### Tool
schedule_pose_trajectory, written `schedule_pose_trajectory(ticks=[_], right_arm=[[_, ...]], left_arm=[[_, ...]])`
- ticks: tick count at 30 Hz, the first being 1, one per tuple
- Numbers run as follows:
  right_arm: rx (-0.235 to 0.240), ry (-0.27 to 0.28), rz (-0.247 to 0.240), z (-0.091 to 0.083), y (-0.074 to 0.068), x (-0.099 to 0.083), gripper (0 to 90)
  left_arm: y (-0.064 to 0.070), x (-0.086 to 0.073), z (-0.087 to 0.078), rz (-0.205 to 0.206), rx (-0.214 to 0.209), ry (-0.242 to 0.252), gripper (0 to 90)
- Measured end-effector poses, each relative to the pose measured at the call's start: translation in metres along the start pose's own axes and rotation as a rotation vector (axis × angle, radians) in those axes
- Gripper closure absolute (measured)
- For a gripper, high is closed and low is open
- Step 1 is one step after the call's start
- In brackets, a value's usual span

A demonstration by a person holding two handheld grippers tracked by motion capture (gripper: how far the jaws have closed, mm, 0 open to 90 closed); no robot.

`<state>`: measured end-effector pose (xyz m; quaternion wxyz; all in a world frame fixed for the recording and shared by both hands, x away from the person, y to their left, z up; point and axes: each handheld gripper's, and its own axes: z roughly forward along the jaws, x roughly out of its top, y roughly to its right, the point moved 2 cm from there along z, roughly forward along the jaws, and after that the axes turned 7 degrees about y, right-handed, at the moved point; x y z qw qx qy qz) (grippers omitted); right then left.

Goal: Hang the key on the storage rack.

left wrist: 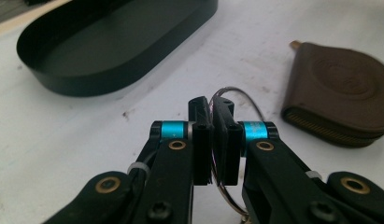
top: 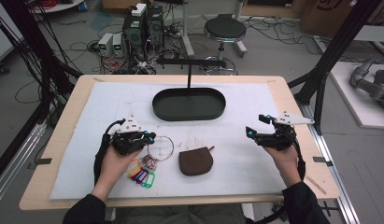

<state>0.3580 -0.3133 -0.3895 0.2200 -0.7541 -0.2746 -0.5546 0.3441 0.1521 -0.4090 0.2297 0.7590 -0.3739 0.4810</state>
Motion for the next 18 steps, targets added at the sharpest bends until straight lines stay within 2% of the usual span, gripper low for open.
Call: schedule_pose_trajectory(ticks=[2, 4, 8, 13, 14, 18], right_arm=[[0.0, 0.005, 0.002, 0.0, 0.001, 0.0, 20.8], [0.0, 0.005, 0.005, -0.001, 0.001, 0.0, 20.8], [0.0, 0.008, 0.006, -0.001, 0.002, 0.0, 20.8], [0.001, 0.005, 0.01, 0.0, 0.002, 0.0, 20.8], [0.001, 0.006, 0.01, 0.0, 0.002, 0.0, 20.8], [-0.001, 0.004, 0.013, 0.0, 0.002, 0.0, 20.8]], left_arm=[[0.006, 0.004, -0.005, 0.02, -0.024, 0.019, 86.3], [0.009, 0.005, -0.006, 0.024, -0.029, 0.023, 86.3], [0.016, 0.006, -0.011, 0.043, -0.066, 0.034, 86.3], [0.016, 0.006, -0.013, 0.04, -0.086, 0.038, 86.1], [0.017, 0.006, -0.014, 0.04, -0.105, 0.039, 85.9], [0.016, 0.003, -0.012, 0.032, -0.118, 0.019, 85.2]])
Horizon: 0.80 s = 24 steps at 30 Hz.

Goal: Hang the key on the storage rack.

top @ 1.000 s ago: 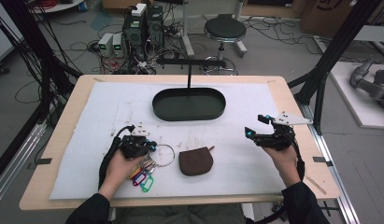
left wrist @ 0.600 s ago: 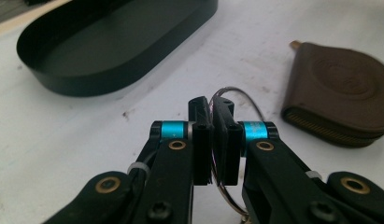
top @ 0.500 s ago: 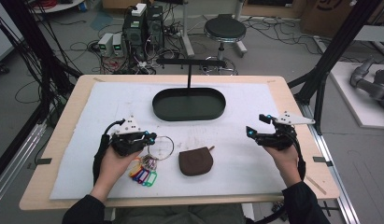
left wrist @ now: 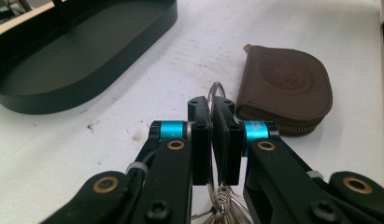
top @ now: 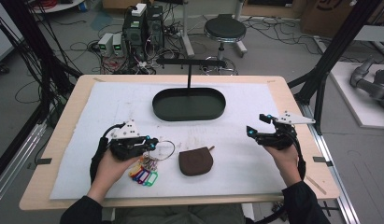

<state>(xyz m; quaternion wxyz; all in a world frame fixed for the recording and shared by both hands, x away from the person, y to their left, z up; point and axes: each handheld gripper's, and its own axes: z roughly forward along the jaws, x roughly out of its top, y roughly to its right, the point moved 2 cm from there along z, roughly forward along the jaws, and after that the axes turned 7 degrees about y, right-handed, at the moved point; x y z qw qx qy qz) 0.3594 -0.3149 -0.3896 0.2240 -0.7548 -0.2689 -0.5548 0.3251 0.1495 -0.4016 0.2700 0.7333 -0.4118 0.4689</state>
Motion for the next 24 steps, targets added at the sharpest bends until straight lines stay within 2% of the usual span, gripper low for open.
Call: schedule_pose_trajectory(ticks=[3, 5, 9, 18, 24], right_arm=[[0.001, -0.002, 0.002, 0.0, 0.0, 0.0, 20.8], [0.001, -0.003, 0.001, 0.0, 0.001, 0.0, 20.8], [0.001, -0.002, 0.001, 0.0, 0.001, 0.0, 20.8], [-0.001, -0.003, 0.012, -0.001, 0.003, -0.001, 20.8], [-0.002, -0.003, 0.007, 0.0, 0.003, -0.001, 20.8]], left_arm=[[-0.001, -0.002, 0.001, -0.007, -0.012, -0.018, 84.2], [-0.002, -0.004, 0.003, -0.023, -0.035, -0.04, 83.7], [-0.003, -0.008, 0.005, -0.023, -0.047, -0.07, 84.3], [-0.004, -0.007, 0.003, -0.023, -0.057, -0.057, 86.2], [-0.003, 0.003, -0.004, -0.003, -0.058, 0.0, 86.2]])
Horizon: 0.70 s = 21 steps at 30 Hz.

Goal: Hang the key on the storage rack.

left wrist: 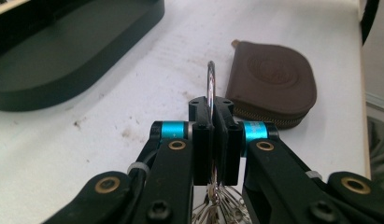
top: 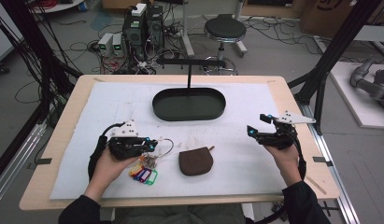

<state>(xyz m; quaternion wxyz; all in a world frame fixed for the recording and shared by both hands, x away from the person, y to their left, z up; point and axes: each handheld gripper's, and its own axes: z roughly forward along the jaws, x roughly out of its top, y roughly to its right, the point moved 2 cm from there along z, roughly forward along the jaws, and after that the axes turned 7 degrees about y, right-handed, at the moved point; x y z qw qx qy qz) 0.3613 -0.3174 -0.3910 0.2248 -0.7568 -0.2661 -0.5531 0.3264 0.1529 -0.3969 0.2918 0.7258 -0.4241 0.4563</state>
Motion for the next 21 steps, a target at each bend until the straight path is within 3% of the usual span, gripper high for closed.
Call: schedule_pose_trajectory(ticks=[5, 21], right_arm=[[-0.002, -0.003, 0.003, 0.0, -0.001, 0.0, 20.8], [-0.005, -0.008, -0.001, 0.002, -0.001, 0.0, 20.8]], left_arm=[[0.002, 0.011, -0.005, 0.026, -0.006, 0.053, 86.2], [-0.002, 0.056, -0.02, 0.082, 0.045, 0.12, 86.4]])
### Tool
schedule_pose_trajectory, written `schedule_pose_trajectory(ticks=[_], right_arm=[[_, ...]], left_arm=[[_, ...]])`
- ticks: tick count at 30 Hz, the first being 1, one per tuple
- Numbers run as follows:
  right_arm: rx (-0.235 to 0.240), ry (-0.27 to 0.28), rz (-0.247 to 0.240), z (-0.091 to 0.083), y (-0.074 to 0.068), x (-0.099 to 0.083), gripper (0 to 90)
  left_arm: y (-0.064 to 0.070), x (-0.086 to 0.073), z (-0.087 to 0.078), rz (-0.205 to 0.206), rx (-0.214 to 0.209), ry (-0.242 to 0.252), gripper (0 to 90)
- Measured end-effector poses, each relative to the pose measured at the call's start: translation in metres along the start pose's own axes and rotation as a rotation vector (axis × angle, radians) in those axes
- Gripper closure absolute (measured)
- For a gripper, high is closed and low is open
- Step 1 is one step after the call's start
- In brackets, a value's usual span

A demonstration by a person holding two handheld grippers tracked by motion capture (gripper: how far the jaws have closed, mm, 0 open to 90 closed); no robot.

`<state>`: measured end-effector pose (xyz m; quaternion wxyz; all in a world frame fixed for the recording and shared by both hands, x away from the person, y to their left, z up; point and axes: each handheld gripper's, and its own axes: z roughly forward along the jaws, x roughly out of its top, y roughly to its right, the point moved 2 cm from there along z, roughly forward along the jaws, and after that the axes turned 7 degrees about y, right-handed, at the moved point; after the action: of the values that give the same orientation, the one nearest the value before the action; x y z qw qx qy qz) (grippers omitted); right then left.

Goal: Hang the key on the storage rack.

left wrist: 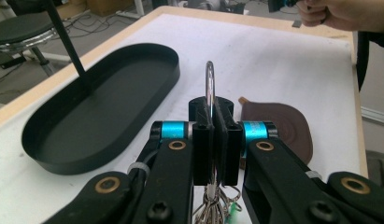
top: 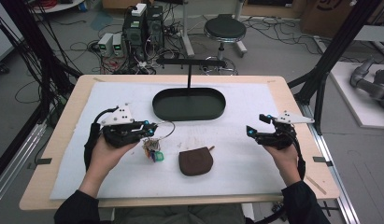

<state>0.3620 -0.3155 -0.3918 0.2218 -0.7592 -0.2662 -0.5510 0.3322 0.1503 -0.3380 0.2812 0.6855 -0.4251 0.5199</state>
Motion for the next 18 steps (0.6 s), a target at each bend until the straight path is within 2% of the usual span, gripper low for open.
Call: schedule_pose_trajectory(ticks=[2, 4, 12, 18], right_arm=[[0.0, -0.001, 0.0, 0.0, 0.0, 0.0, 20.8], [0.001, 0.002, 0.0, 0.0, 0.0, 0.0, 20.8], [-0.002, 0.007, 0.003, 0.0, 0.0, 0.0, 20.8], [-0.003, 0.005, -0.001, 0.001, 0.0, 0.0, 20.8]], left_arm=[[0.0, 0.002, 0.0, 0.003, 0.002, 0.001, 86.3], [-0.003, 0.011, 0.0, 0.015, 0.009, 0.003, 86.4], [-0.01, 0.025, 0.003, 0.007, 0.019, 0.025, 86.3], [-0.022, 0.035, 0.008, 0.001, 0.036, 0.04, 86.3]])
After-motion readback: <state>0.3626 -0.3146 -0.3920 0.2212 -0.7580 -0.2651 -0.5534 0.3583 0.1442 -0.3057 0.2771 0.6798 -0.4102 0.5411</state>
